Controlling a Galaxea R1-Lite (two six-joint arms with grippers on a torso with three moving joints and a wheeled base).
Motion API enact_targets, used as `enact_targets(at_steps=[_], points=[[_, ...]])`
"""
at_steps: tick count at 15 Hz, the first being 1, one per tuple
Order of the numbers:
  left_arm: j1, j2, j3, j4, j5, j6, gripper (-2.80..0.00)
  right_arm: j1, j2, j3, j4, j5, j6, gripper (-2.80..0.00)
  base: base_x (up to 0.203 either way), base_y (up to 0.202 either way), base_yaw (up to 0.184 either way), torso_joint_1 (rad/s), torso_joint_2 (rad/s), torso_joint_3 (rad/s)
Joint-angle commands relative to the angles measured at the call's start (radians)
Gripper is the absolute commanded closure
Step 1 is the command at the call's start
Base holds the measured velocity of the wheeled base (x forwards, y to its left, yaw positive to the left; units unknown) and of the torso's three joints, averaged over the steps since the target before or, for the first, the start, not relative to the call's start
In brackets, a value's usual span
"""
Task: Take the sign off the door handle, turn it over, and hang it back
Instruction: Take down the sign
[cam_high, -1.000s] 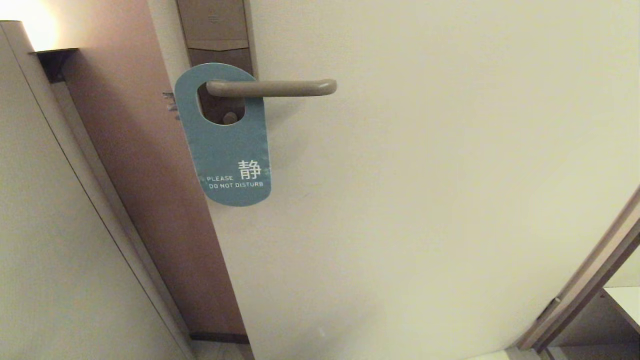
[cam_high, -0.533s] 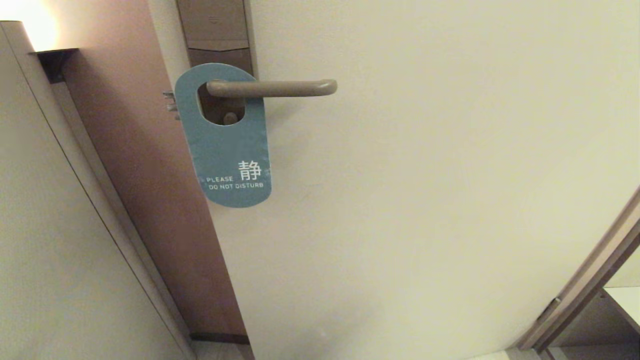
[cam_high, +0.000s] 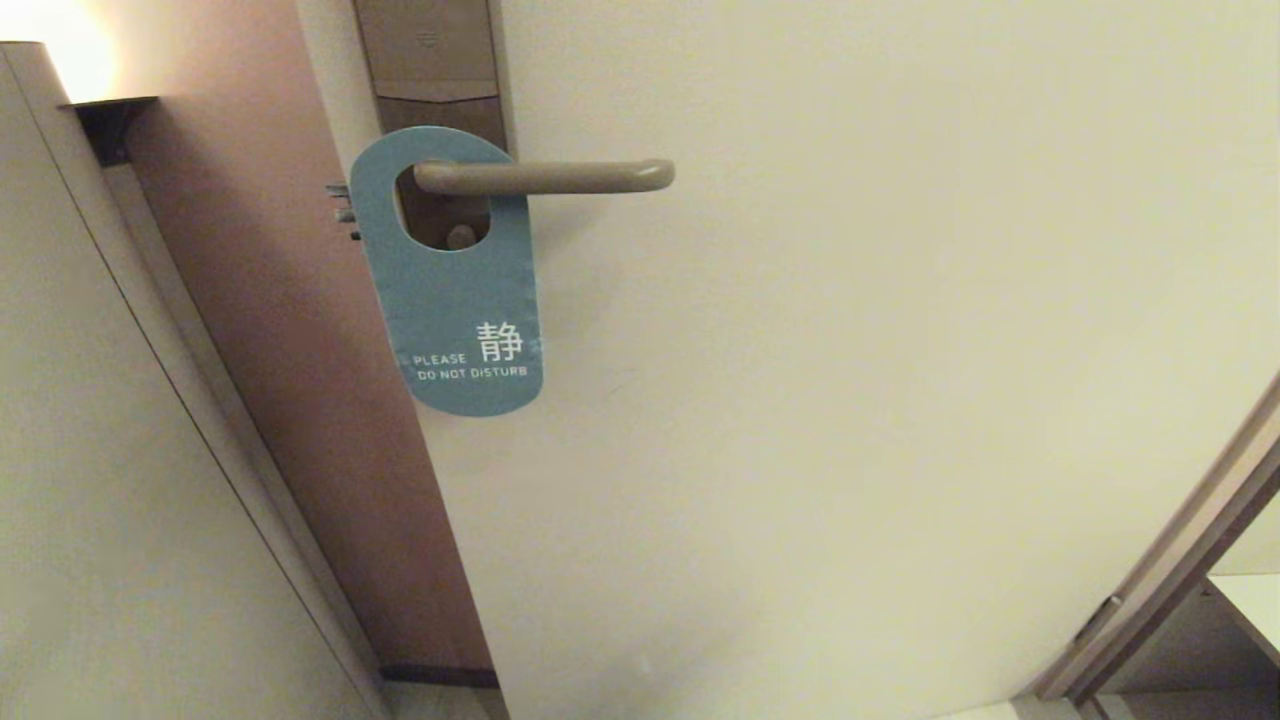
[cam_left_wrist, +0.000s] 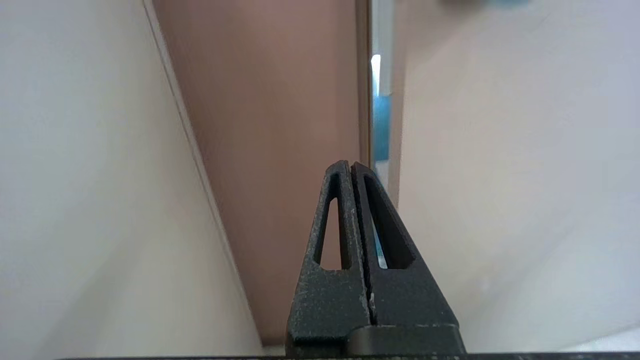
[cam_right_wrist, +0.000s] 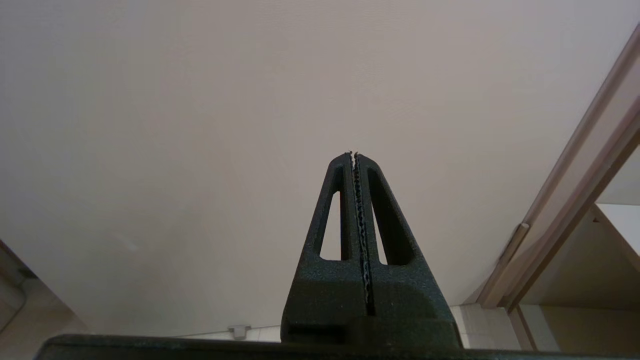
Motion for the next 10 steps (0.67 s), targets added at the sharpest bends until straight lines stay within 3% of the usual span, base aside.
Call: enact_targets(at_steps=[1,6,10], points=[[0.0,0.069,-0.054,0.0,-0.006,-0.001,0.0,0.001,0.0,0.0,0.0,0.0,0.0,0.0,0.0,0.0,0.0,0.0,0.0,0.0],[-0.029,0.219,-0.178,-0.007,-0.024,-0.015,0.0,0.001,0.0,0.0,0.0,0.0,0.0,0.0,0.0,0.0,0.0,0.0,0.0,0.0],[-0.123,0.347,-0.304,-0.006,-0.015,-0.066,0.0,0.001,0.0,0.0,0.0,0.0,0.0,0.0,0.0,0.0,0.0,0.0,0.0,0.0]])
